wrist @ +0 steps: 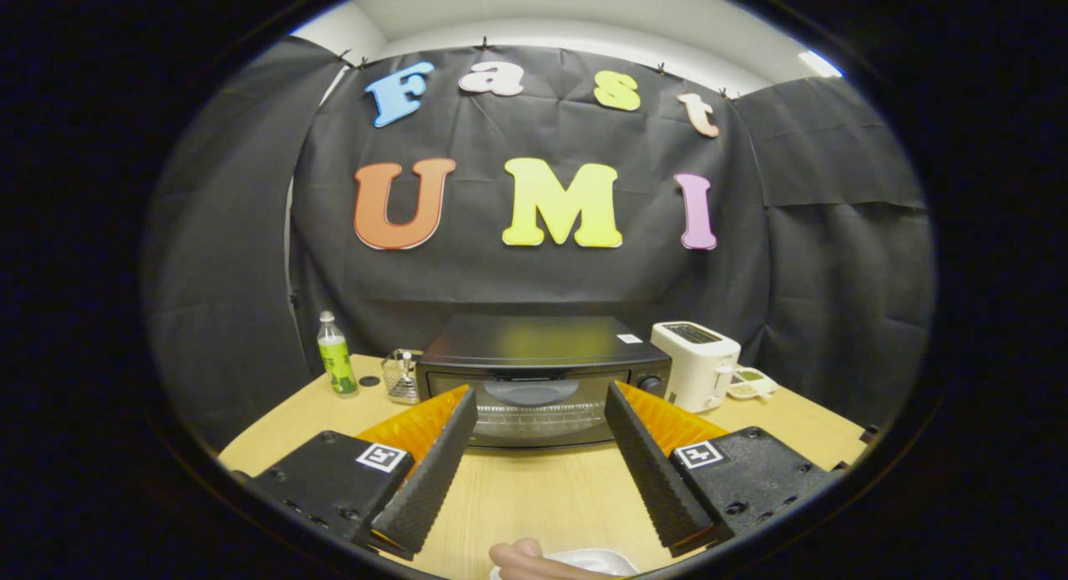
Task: Open the toaster oven, put the food inside, and close the toaster oven door.
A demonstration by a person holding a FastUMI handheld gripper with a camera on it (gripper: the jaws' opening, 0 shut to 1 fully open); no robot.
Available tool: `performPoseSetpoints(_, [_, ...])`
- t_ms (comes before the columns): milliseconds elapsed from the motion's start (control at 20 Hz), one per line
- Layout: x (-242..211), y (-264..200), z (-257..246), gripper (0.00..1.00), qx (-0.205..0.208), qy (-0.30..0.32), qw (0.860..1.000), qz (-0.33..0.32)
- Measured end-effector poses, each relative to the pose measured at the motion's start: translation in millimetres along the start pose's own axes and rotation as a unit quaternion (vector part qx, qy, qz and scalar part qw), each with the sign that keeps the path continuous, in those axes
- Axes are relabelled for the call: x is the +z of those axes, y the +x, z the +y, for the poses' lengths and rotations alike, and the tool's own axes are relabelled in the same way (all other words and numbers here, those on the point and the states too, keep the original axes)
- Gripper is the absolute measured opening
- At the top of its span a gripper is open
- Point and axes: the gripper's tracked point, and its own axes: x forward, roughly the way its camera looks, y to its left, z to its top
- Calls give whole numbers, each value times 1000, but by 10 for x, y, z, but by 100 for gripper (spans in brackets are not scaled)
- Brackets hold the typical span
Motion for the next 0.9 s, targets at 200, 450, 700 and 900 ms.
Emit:
performPoseSetpoints(200, [356,-251,3,100,2,-3,1000,-21])
performPoseSetpoints(450, [704,-544,-34,100,14,34,999,-14])
performPoseSetpoints(700, [886,-676,59,100,26,-4,1000,-13])
performPoseSetpoints(900, [797,-830,-142,100,19,24,999,-21])
